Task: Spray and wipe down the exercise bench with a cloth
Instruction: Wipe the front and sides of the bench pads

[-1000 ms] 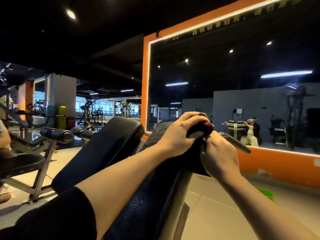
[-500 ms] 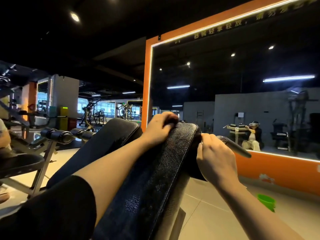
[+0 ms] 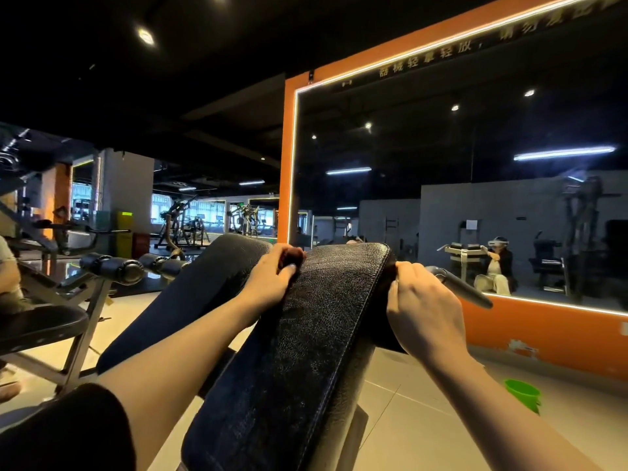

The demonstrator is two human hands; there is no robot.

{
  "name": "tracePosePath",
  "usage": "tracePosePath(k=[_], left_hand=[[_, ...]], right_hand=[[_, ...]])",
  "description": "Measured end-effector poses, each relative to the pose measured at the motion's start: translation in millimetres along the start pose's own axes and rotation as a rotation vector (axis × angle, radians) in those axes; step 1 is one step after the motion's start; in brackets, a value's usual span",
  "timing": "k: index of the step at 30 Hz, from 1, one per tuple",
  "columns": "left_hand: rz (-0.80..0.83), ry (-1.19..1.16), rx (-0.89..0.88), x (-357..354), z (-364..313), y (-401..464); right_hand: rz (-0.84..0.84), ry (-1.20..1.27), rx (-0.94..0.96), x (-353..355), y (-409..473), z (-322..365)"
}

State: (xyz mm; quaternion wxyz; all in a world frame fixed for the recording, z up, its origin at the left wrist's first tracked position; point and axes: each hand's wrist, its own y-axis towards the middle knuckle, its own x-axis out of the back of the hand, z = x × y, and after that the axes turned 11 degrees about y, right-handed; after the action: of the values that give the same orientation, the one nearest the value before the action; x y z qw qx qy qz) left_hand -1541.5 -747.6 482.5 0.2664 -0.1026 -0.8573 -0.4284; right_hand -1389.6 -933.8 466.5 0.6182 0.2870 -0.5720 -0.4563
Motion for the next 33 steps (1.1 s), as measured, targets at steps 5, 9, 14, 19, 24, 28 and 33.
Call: tracePosePath(k=[5,9,14,19,24,28,33], left_hand=[[-0.024,-0.095,-0.406,-5.9,-63.2,-15.4],[0.087,-0.057,-0.586,-8.5,-66.9,-22.7],[-0.089,-0.198,-0.126,5.1,-13.5,-19.1],[0.152,-0.190,-0.478,2.9,-72.2,-38.3],[-0.118,0.045,-0.432,6.0,-22.7,-44.1],[-0.085,-0.075,-0.002,14.3,32.1,-61.4],[-0.236,-0.174,-0.180,11.2,-34.7,-55.3]], right_hand=[[0.005,-0.005,0.009,-1.1,-1.1,-2.4],[0.016,0.005,0.037,-0.5,-2.3,-2.3],[0.005,-0.017,0.029,-3.4,-2.7,0.6],[0.026,-0.016,0.047,0.9,-3.8,2.7],[0.024,-0.029,0.044,2.2,-5.5,4.1],[0.023,-0.055,0.028,1.4,-4.7,6.6],[0.011,-0.053,0.045,2.2,-5.5,5.0]])
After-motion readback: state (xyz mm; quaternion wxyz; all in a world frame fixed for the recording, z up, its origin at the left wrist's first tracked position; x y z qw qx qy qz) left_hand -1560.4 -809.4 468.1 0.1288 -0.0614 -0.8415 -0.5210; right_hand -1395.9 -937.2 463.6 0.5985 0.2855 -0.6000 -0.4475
